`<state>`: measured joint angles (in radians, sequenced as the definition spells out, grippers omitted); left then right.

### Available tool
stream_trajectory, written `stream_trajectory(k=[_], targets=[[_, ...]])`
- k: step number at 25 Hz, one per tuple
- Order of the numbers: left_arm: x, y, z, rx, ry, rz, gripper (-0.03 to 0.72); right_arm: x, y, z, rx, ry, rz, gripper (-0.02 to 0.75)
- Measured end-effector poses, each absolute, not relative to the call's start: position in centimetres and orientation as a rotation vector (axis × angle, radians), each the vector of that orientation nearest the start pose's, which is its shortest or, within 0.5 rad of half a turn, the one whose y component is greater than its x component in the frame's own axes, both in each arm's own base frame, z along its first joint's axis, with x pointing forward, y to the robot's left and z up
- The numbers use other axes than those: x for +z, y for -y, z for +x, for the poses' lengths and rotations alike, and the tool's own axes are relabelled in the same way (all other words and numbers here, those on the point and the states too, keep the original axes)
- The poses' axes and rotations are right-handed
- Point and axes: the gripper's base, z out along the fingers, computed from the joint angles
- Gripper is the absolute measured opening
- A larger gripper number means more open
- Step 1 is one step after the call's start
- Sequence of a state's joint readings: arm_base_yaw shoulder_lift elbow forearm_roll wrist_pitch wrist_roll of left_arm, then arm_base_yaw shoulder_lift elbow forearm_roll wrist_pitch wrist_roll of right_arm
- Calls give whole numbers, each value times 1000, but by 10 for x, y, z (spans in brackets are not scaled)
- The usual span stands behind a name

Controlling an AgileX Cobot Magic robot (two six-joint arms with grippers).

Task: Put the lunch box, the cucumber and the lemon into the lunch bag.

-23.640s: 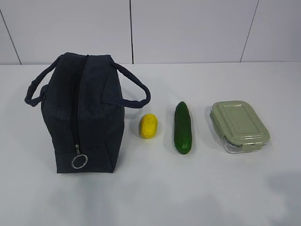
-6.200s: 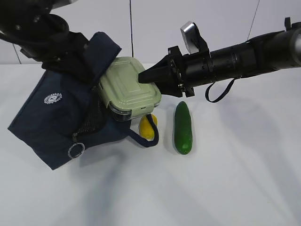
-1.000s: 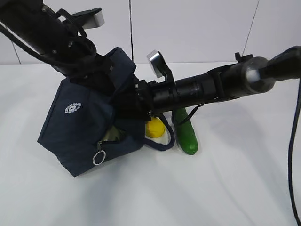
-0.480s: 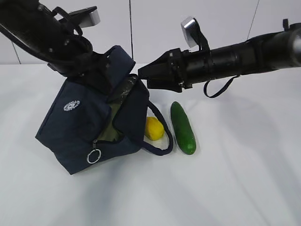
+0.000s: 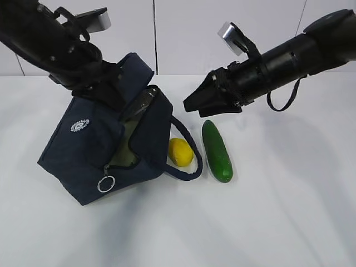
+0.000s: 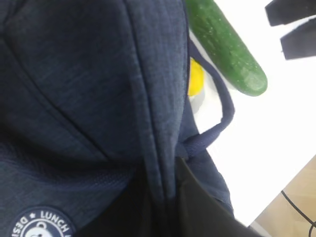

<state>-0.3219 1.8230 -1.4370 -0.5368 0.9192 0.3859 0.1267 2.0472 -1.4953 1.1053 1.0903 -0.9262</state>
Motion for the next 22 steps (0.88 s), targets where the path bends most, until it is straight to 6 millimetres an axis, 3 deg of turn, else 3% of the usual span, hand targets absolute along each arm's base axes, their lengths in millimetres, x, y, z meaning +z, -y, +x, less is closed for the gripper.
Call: stream_trajectory(k=[16, 22], targets=[[258, 142, 363, -636, -2652, 555, 17, 191, -100, 417, 709, -2655, -459, 469], [258, 140, 363, -636, -2656, 551, 17, 167, -113, 416, 662, -2733, -474, 469]])
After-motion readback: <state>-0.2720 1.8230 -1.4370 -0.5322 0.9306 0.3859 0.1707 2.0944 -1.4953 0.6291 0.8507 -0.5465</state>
